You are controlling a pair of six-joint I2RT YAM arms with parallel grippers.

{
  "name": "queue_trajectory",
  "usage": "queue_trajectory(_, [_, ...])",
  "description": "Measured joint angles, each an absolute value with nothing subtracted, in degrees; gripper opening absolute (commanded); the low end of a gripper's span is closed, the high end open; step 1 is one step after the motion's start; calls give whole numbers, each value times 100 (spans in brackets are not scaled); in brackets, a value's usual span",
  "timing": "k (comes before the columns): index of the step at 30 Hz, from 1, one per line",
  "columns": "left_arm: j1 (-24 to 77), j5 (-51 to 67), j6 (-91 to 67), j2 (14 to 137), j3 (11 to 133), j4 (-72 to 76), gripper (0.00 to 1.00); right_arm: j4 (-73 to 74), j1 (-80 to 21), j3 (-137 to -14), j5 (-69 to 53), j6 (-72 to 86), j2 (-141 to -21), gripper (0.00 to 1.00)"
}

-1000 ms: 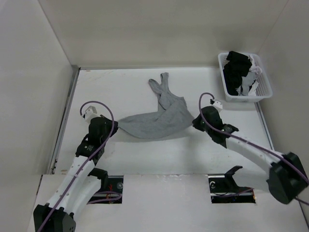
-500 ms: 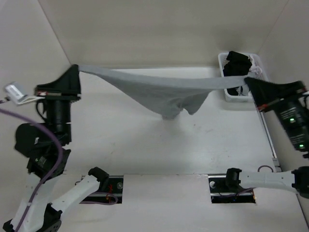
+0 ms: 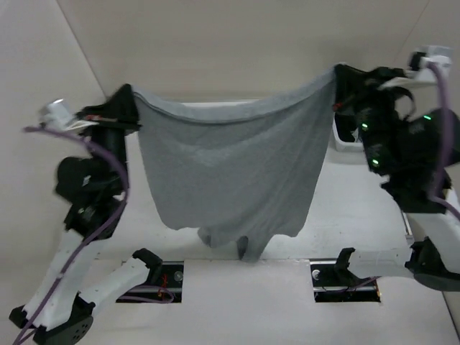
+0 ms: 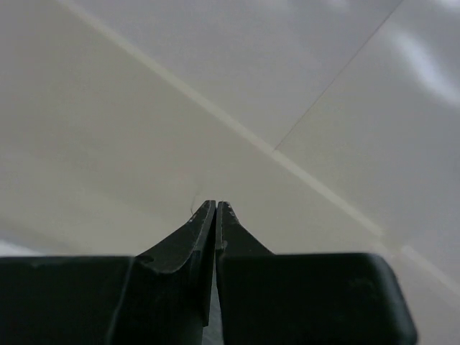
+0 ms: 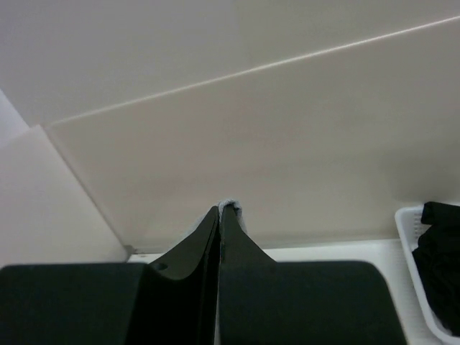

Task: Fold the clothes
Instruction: Flatten the tank top out

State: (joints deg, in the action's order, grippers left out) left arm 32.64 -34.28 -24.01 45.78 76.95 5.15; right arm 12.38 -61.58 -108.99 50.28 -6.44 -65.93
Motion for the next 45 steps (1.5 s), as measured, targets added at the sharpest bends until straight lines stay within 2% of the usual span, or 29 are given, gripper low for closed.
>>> queue_trajectory(4, [2587,-3269,-2703,5516,6842,399,0,1719,-4397,-10726,3540,364,-7349,0])
queue_trajectory(8, [1485,-2580,-3221,7190,7181,89,0,1970,-3186,-11087,2327,1146,-8630,0])
queue_trajectory(12, [860,-2058,-3603,8595,8497,-410,0,2694,-2626,-13010,1662,1516,-10473,0])
queue_trajectory(16, [672,-1750,-3710,9102,9887,-622,0,3321,-2344,-15314,1227,1704,-11793,1])
queue_trajectory(21, [558,-1597,-3710,8820,10855,-504,0,3076,-2130,-15622,781,2016,-11441,2])
queue_trajectory(28, [451,-1623,-3570,7673,10466,-84,0,2722,-2121,-15705,360,2143,-10615,1])
queue_trajectory(30, [460,-1649,-3529,7321,10064,80,0,2644,-2150,-15356,329,2126,-10296,1])
queue_trajectory(33, [510,-1758,-3496,6840,9255,287,0,2491,-2222,-14040,342,2053,-9559,1])
queue_trajectory(39, [880,-2097,-3555,5520,6425,364,0,1925,-2716,-9555,681,1918,-7507,1])
queue_trajectory(45, [1728,-2235,-3734,3688,4342,-735,1,1940,-4112,-5505,1431,2327,-5155,0])
